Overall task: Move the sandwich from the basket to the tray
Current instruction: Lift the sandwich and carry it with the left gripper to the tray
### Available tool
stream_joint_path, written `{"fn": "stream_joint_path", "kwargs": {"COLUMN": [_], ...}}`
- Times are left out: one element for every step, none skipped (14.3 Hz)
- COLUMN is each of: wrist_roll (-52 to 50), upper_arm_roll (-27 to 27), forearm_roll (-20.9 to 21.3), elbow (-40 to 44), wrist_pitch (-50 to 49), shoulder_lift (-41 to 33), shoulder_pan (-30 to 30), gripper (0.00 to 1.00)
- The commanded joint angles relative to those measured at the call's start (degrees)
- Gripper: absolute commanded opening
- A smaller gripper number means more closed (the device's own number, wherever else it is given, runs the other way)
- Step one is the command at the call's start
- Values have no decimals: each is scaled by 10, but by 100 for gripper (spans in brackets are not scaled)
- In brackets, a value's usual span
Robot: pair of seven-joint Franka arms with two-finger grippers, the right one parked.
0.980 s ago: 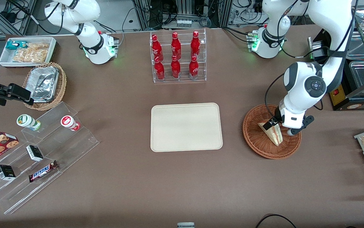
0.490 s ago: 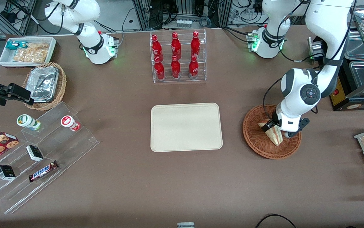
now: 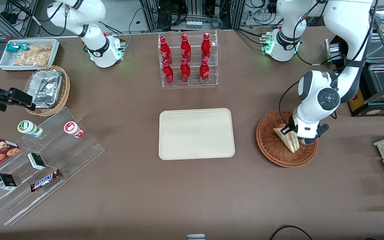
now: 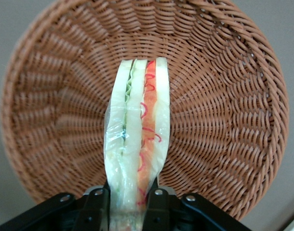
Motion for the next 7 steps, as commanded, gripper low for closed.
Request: {"fn": "stream_joint_path", "kwargs": {"wrist_roll": [35, 55, 59, 65, 64, 63, 63], "upper_arm_roll": [-9, -10, -10, -10, -10, -10, -13], "forearm_roll": [68, 72, 73, 74, 74, 72, 64], "elbow": [107, 162, 207, 238, 258, 274, 295], "wrist_pitch": [-137, -191, -232, -255, -262, -260, -258], "shoulder_lift": [2, 22, 41, 55, 68, 83, 102], "shoulder_pan": [-18, -30, -56, -78, -95, -114, -132], "gripper": [7, 7, 9, 7, 3, 0, 0]}}
